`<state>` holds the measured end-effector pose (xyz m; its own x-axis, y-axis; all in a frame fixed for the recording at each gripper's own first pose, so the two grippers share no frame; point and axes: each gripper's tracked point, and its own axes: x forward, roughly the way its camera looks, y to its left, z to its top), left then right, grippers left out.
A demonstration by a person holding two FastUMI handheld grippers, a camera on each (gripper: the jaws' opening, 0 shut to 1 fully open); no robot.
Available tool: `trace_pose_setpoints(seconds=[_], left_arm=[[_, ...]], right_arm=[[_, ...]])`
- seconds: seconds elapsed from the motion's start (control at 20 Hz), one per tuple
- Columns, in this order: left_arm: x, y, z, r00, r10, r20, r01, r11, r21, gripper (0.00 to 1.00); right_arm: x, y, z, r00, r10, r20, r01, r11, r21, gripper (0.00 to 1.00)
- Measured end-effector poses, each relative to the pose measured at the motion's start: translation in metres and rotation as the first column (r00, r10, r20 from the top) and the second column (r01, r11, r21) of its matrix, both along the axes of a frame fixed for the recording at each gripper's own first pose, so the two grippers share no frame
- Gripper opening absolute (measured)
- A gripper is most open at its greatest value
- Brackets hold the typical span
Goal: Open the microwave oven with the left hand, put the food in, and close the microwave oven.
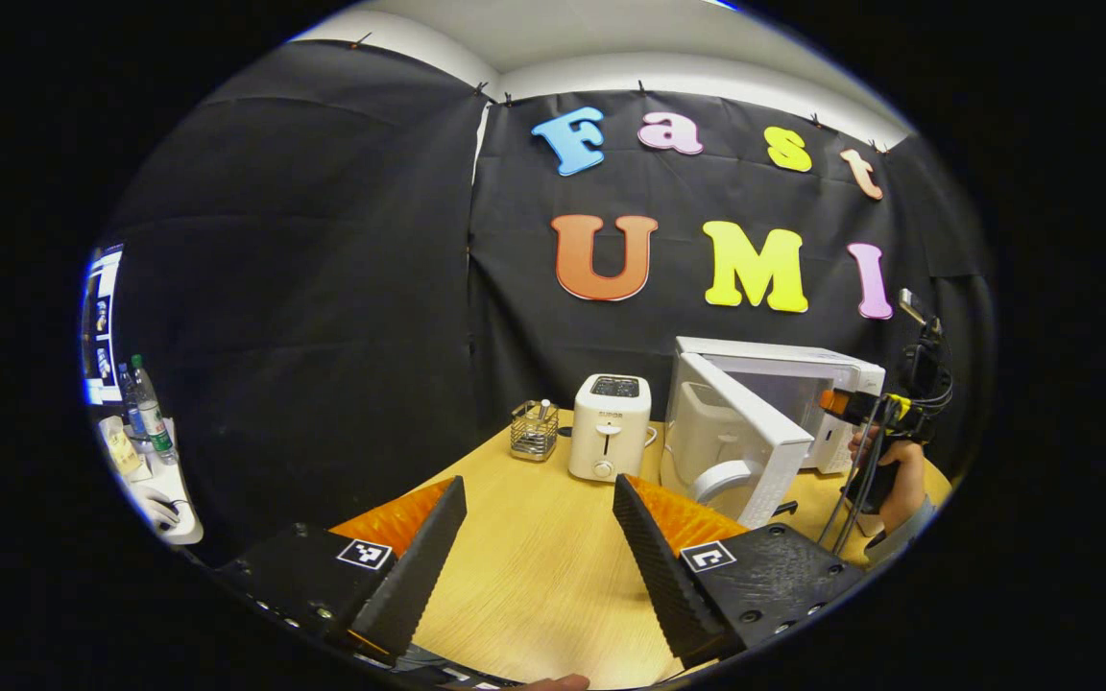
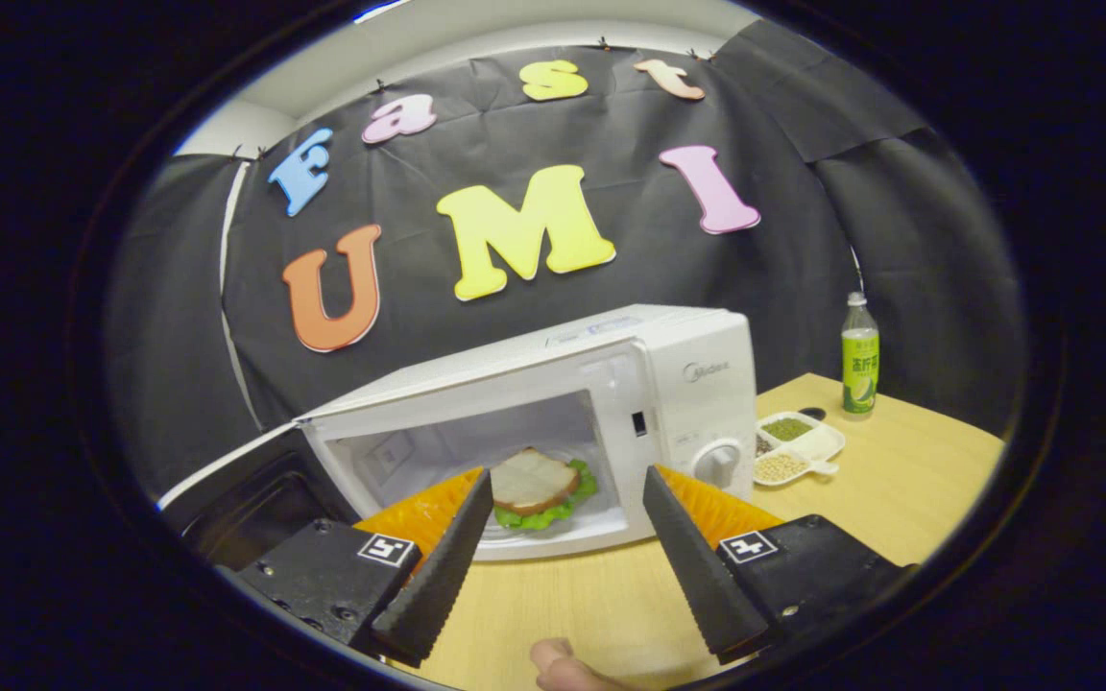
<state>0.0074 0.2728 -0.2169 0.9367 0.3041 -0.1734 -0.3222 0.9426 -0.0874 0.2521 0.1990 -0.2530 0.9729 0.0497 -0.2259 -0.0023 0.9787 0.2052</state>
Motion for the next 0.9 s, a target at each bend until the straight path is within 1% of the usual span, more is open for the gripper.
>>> trace_pose_setpoints(seconds=[0.05, 0.1, 0.15, 0.2, 0.25, 0.3, 0.35, 0.4, 0.45, 0.5, 0.55, 0.6, 0.65, 0.75, 0.9], left_arm=[[0.001, 0.000, -0.002, 1.000, -0.019, 0.009, 0.019, 1.000, 0.006, 0.79], [0.001, 0.001, -0.002, 0.999, -0.028, 0.019, 0.028, 0.999, 0.015, 0.87], [0.003, 0.005, -0.006, 0.999, -0.031, 0.021, 0.030, 0.999, 0.017, 0.81], [0.005, 0.004, -0.008, 0.999, -0.045, 0.030, 0.044, 0.999, 0.016, 0.65], [0.006, 0.001, -0.012, 0.998, -0.062, 0.033, 0.061, 0.998, 0.018, 0.69], [0.010, -0.002, -0.014, 0.996, -0.083, 0.039, 0.082, 0.996, 0.022, 0.67], [0.013, -0.005, -0.019, 0.994, -0.106, 0.037, 0.105, 0.994, 0.021, 0.46], [0.016, -0.004, -0.023, 0.994, -0.107, 0.039, 0.105, 0.994, 0.030, 0.60], [0.021, -0.003, -0.026, 0.993, -0.110, 0.042, 0.108, 0.993, 0.035, 0.26], [0.023, -0.007, -0.030, 0.991, -0.125, 0.038, 0.124, 0.992, 0.032, 0.25], [0.026, -0.009, -0.032, 0.991, -0.128, 0.043, 0.126, 0.991, 0.040, 0.27], [0.028, -0.008, -0.035, 0.991, -0.125, 0.043, 0.123, 0.991, 0.048, 0.23], [0.033, -0.011, -0.038, 0.989, -0.140, 0.041, 0.138, 0.990, 0.042, 0.01], [0.044, -0.008, -0.044, 0.989, -0.142, 0.043, 0.141, 0.990, 0.033, 0.00], [0.057, -0.017, -0.059, 0.984, -0.173, 0.042, 0.175, 0.984, -0.029, 0.00]], right_arm=[[-0.016, -0.010, 0.011, 1.000, 0.002, 0.015, -0.002, 1.000, -0.005, 0.90], [-0.026, -0.021, 0.017, 1.000, 0.003, 0.031, -0.003, 1.000, -0.016, 0.90], [-0.039, -0.029, 0.027, 0.999, 0.010, 0.042, -0.008, 1.000, -0.029, 0.90], [-0.052, -0.038, 0.039, 0.998, 0.011, 0.059, -0.009, 0.999, -0.034, 0.90], [-0.067, -0.045, 0.052, 0.997, 0.021, 0.077, -0.018, 0.999, -0.038, 0.90], [-0.080, -0.052, 0.065, 0.995, 0.028, 0.097, -0.024, 0.999, -0.040, 0.90], [-0.093, -0.059, 0.079, 0.992, 0.036, 0.119, -0.031, 0.998, -0.047, 0.91], [-0.106, -0.066, 0.091, 0.989, 0.038, 0.142, -0.030, 0.998, -0.057, 1.00], [-0.117, -0.074, 0.104, 0.985, 0.040, 0.168, -0.029, 0.997, -0.068, 1.00], [-0.129, -0.079, 0.117, 0.981, 0.047, 0.190, -0.033, 0.996, -0.078, 1.00], [-0.141, -0.083, 0.127, 0.978, 0.055, 0.202, -0.037, 0.995, -0.093, 0.90], [-0.151, -0.086, 0.137, 0.975, 0.064, 0.214, -0.041, 0.993, -0.111, 0.90], [-0.161, -0.089, 0.143, 0.973, 0.076, 0.217, -0.048, 0.990, -0.133, 0.90], [-0.179, -0.093, 0.154, 0.971, 0.100, 0.216, -0.064, 0.984, -0.166, 0.91], [-0.200, -0.097, 0.167, 0.967, 0.126, 0.223, -0.088, 0.981, -0.174, 0.92]])
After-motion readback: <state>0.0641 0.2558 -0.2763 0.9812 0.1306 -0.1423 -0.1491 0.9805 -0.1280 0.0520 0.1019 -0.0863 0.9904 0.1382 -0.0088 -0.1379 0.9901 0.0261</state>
